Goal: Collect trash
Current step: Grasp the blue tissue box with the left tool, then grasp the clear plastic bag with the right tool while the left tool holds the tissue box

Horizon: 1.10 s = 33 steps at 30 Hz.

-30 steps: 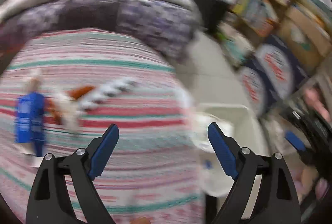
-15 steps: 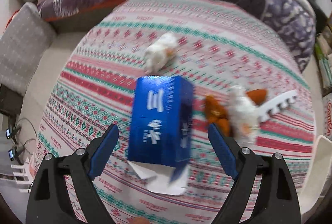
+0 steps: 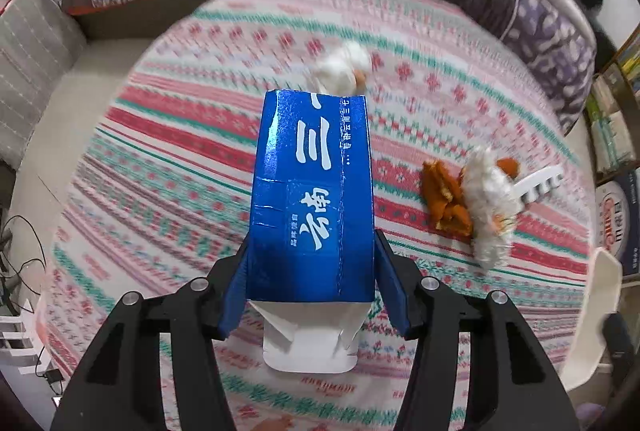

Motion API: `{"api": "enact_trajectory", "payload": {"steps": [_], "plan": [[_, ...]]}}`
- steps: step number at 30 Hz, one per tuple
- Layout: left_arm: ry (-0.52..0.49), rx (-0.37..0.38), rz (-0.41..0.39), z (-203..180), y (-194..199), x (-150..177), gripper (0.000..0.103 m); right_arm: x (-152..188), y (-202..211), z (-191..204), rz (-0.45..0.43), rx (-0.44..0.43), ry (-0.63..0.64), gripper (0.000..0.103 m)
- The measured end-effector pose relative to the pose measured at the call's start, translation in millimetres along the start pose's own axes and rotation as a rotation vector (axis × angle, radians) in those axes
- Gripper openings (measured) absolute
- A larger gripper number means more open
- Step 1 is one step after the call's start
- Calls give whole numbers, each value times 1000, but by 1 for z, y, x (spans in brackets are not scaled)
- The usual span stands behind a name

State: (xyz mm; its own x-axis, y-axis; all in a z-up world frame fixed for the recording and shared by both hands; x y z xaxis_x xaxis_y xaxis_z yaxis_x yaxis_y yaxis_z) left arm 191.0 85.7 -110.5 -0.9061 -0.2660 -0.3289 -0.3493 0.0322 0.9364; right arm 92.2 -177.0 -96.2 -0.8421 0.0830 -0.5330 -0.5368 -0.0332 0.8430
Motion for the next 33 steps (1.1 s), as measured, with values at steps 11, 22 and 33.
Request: {"api": "enact_trajectory", "payload": {"steps": [11,22,33], "plan": [[62,132,-187,29,105,-10,55,-37,-54,87,-46,-71,217,69],[115,110,-181,58,105,-17,56,-41,-88,113,-46,-40,293,26],[134,108,-220,64,115,-16,56,-50,-15,107,-165,-61,238,25]]}}
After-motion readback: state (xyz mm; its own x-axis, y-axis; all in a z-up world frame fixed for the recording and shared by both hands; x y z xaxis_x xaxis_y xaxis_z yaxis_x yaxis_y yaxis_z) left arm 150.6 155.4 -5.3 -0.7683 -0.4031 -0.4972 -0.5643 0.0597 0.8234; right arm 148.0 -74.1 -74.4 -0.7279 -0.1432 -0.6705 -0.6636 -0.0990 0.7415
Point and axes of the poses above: each gripper's, at about its wrist camera, not at the fingertips, and y roughly against the way its jaws point, z to its left, x to its underside, the point moved 2 cm from there along -y, roughly the way its jaws point, and after that the axes turned 12 degrees about y, right-handed, at the moved point
